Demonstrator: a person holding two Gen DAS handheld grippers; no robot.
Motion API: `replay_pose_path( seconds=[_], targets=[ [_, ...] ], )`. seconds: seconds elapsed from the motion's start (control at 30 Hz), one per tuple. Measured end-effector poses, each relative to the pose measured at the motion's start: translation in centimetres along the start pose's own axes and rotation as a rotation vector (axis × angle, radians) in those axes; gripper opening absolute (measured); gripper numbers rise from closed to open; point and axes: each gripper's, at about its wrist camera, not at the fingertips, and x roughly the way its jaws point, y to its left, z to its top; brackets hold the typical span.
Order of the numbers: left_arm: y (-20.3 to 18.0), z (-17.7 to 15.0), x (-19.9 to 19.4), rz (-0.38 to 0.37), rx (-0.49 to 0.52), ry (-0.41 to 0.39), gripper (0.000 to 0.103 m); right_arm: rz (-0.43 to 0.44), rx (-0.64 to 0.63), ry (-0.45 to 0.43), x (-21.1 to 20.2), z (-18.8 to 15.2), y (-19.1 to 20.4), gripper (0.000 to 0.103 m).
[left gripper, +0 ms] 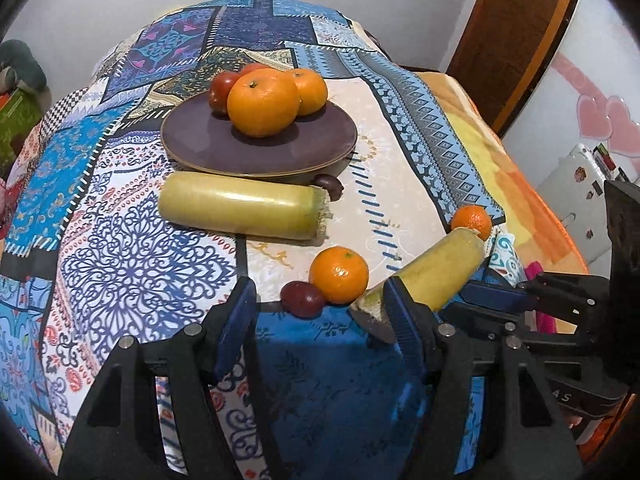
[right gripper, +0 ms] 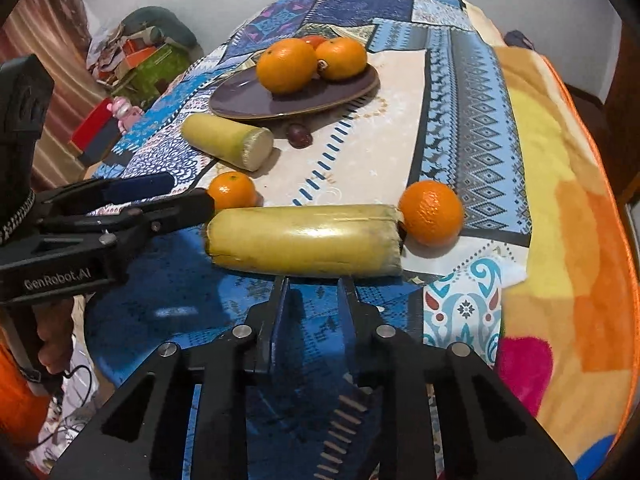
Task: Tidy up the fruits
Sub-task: 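Move both tools down to the two yellow rolls on the quilt, then grasp a yellow roll with the right tool while the left grasps the other, lift upright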
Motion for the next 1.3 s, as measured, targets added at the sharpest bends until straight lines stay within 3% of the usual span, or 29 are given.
replay_pose_path(
  seconds=[0.17, 0.4, 0.63, 0.8, 1.03, 1.13, 1.3],
  targets=[
    [0.1, -0.2, 0.2, -0.048, -0.015, 0.009, 0.066, -0.036, -0.003, -0.013, 0.1, 0.7, -0.2, 0.021],
    [-0.6, -0.1, 0.5, -0.058, -0.003, 0.017, 0.066, -0.069, 0.021, -0.042, 0.7, 2.7, -1.2, 0.022],
    [0.9, 0.2, -0.5, -0.046, -0.041, -0.011, 0.065, -0.022, 0.061, -0.083, -0.4, 3.9, -1.5, 0.024],
    [4.2, 1.7, -1.6, 0.010, -0.140, -0.051, 0.065, -0.001, 0.048, -0.075, 0.2, 3.9, -0.1, 0.040],
    [6.1, 3.9, 0.7, 0.051, -0.240, -0.005, 0.068, 0.001, 0.036, -0.067, 1.7, 4.6, 1.3, 0.060],
    [5.6, 4.7, 2.1, 0.062, -0.246, 0.023, 0.073, -0.036, 0.008, -0.071, 2.1, 4.8, 1.7, 0.063],
    [4.7, 5.6, 3.8, 0.111, -0.262, 0.034, 0.093, -0.031, 0.003, -0.064, 2.6, 5.1, 1.3, 0.066]
  ],
)
